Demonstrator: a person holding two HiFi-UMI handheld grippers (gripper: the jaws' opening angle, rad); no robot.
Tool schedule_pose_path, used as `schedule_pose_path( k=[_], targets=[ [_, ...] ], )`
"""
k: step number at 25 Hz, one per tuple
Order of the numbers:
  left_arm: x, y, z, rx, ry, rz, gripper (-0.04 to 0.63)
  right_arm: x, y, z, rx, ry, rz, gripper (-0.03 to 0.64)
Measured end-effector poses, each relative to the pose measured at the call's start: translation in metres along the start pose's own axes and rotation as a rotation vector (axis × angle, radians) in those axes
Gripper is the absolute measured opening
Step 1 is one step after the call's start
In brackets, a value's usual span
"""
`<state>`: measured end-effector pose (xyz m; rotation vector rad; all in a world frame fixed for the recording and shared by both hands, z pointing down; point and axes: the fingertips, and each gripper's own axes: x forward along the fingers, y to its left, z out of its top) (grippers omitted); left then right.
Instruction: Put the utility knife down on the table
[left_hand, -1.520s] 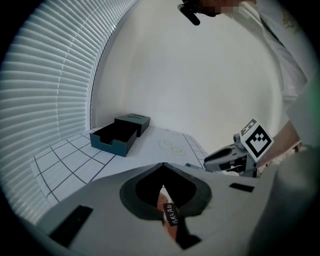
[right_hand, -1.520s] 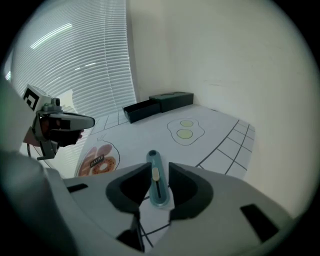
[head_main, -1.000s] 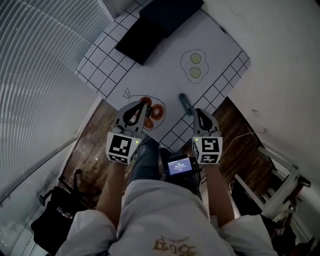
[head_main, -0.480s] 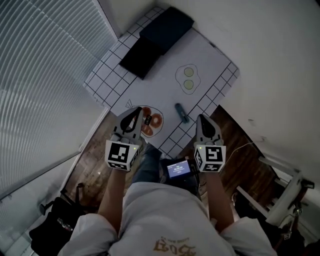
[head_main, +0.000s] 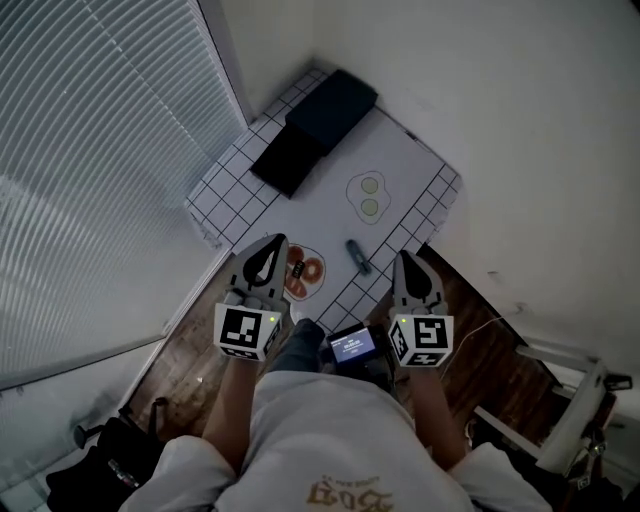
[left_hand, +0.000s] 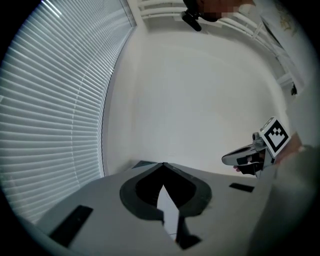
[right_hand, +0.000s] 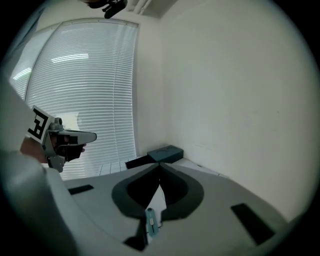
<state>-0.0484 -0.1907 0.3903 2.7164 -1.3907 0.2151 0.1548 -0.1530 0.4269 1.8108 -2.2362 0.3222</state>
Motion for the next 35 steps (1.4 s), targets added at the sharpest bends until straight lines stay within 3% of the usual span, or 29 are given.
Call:
schedule_pose_path(
  k=[6, 15, 25, 31, 35],
  targets=[
    [-0.006, -0.002, 0.025, -0.007, -0.058, 0.036, 0.008, -0.012, 0.005, 0.041, -0.006, -0.118, 0.036, 0.008],
    [-0.016, -0.009, 0.067, 0.06, -0.154, 0.043, 0.008, -0.022, 0.018, 0.083, -0.065, -0.204, 0.071, 0.008],
    [-0.019, -0.005, 0.071, 0.025, -0.155, 0.062, 0.008, -0.016, 0.023, 0.086, -0.066, -0.211, 0.086, 0.008],
    [-0.016, -0.004, 0.067, 0.047, -0.154, 0.055, 0.008, -0.011, 0.023, 0.083, -0.067, -0.194, 0.097, 0.008],
    [-0.014, -0.005, 0.065, -0.004, -0.138, 0.06, 0.008, -0.007, 0.022, 0.08, -0.064, -0.183, 0.102, 0.008]
  ],
)
